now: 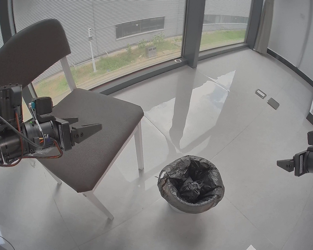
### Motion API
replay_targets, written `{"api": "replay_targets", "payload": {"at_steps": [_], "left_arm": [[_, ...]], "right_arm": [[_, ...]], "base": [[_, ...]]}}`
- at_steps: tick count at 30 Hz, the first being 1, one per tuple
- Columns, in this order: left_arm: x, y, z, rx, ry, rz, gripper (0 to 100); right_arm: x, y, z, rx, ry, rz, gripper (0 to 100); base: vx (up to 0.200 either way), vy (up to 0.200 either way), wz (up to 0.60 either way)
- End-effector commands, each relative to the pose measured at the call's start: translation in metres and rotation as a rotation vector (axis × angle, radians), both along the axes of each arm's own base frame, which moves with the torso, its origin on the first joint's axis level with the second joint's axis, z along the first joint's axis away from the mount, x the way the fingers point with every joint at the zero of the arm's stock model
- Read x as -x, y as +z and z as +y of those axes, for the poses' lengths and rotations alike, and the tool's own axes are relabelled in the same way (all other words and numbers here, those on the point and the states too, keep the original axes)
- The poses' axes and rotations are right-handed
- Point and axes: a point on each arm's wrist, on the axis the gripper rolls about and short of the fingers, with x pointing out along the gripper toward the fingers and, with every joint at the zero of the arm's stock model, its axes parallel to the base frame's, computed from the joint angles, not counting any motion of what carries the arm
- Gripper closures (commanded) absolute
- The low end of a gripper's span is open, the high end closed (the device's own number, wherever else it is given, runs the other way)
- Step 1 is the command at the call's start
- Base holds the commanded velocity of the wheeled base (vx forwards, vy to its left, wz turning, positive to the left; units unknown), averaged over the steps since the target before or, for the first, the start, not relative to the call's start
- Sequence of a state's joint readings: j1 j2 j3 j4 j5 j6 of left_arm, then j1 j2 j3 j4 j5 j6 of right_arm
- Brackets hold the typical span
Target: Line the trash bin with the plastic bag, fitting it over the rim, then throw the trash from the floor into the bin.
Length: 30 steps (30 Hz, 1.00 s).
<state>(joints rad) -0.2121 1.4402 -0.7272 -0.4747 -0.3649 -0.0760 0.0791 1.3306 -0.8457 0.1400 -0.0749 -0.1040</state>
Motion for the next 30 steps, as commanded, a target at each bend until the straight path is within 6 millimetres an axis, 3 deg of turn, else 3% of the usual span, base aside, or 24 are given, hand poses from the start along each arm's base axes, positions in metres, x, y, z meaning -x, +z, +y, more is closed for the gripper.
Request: {"api": "replay_targets", "payload": {"at_steps": [1,8,21,30], "left_arm": [[-0.001,-0.002,0.003,-0.018,0.017,-0.001,0],[0.001,-0.009,0.006,-0.183,0.057,0.026,0],[0.001,-0.008,0.004,-0.138,0.04,0.038,0],[-0.001,0.001,-0.003,-0.06,0.032,0.015,0]], "right_arm": [[-0.003,-0.005,0.0,0.001,0.0,0.024,0],[-0.003,-0.006,0.001,-0.012,0.021,0.028,0],[-0.004,-0.008,-0.001,-0.012,0.016,0.037,0],[-0.009,-0.011,-0.002,-0.015,0.006,0.036,0]], "base": [[0.0,-0.2,0.0],[0.0,-0.2,0.0],[0.0,-0.2,0.0],[0.0,0.0,0.0]]}}
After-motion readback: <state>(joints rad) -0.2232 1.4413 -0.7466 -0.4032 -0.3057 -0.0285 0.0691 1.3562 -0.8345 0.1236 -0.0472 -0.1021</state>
